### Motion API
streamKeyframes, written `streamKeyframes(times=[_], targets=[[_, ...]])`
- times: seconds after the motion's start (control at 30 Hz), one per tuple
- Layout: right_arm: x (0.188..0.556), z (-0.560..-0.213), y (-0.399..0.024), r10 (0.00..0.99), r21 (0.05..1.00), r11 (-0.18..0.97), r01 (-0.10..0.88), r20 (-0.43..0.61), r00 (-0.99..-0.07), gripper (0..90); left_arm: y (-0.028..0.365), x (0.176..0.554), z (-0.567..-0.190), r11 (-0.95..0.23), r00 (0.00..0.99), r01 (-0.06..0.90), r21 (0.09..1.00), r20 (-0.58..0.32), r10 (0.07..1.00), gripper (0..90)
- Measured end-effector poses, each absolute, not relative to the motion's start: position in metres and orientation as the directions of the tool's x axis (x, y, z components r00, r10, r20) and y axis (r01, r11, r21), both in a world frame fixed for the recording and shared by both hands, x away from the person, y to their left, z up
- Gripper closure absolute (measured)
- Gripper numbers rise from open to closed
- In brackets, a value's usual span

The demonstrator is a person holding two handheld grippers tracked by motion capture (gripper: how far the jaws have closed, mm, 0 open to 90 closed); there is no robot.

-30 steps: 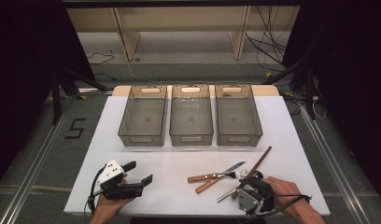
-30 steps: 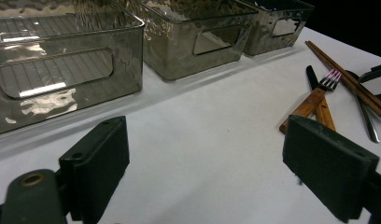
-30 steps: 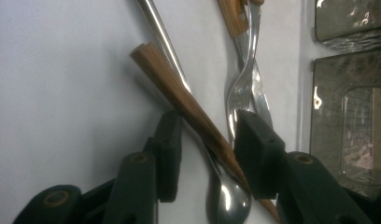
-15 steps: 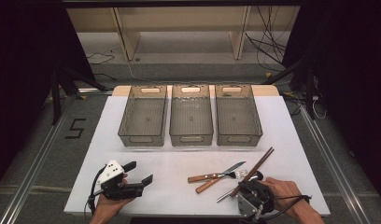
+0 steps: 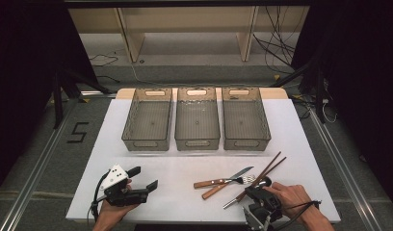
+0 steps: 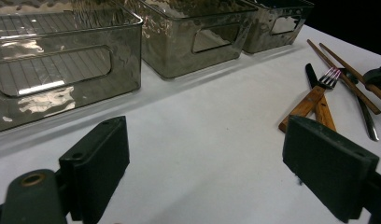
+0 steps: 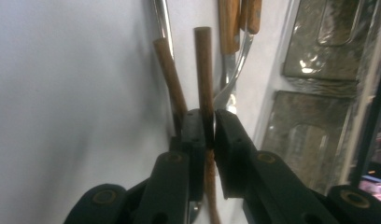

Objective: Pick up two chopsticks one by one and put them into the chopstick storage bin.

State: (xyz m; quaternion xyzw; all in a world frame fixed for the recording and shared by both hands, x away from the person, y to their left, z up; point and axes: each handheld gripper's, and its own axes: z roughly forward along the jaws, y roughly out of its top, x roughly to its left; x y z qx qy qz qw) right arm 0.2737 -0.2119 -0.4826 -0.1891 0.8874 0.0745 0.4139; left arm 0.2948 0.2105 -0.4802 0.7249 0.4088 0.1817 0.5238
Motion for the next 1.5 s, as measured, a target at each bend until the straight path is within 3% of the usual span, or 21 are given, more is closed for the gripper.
streamKeyframes(times=[0.43,0.8,1.07,1.1,1.27,1.3,1.33,1.5], targets=[[0.272,-0.479,-0.21,-0.285,-0.041,0.909,-0.415,-0.788,-0.546,85.2,0.21,0.295,-0.48,-0.112,0.598,0.403,0.908,-0.169,0.783,14.3],[0.269,-0.461,-0.21,-0.219,-0.007,0.917,-0.398,-0.844,-0.489,85.3,0.211,0.295,-0.48,-0.114,0.599,0.403,0.908,-0.167,0.783,14.3],[0.276,-0.429,-0.209,-0.031,0.168,0.918,-0.359,-0.872,-0.488,85.3,0.211,0.295,-0.48,-0.114,0.599,0.401,0.909,-0.166,0.783,14.3],[0.279,-0.419,-0.208,0.042,0.238,0.911,-0.336,-0.866,-0.498,85.3,0.211,0.295,-0.48,-0.114,0.599,0.4,0.909,-0.165,0.783,14.3],[0.286,-0.392,-0.21,0.225,0.412,0.868,-0.279,-0.826,-0.518,85.3,0.211,0.295,-0.48,-0.112,0.599,0.4,0.91,-0.167,0.784,14.3],[0.286,-0.392,-0.21,0.225,0.412,0.868,-0.279,-0.826,-0.518,85.3,0.211,0.295,-0.48,-0.112,0.598,0.399,0.91,-0.166,0.784,14.3],[0.291,-0.381,-0.211,0.312,0.507,0.825,-0.25,-0.777,-0.546,85.2,0.211,0.295,-0.48,-0.114,0.6,0.399,0.91,-0.165,0.783,14.3],[0.305,-0.357,-0.22,0.493,0.705,0.694,-0.147,-0.614,-0.616,85.2,0.211,0.295,-0.48,-0.114,0.6,0.399,0.91,-0.164,0.783,14.3]])
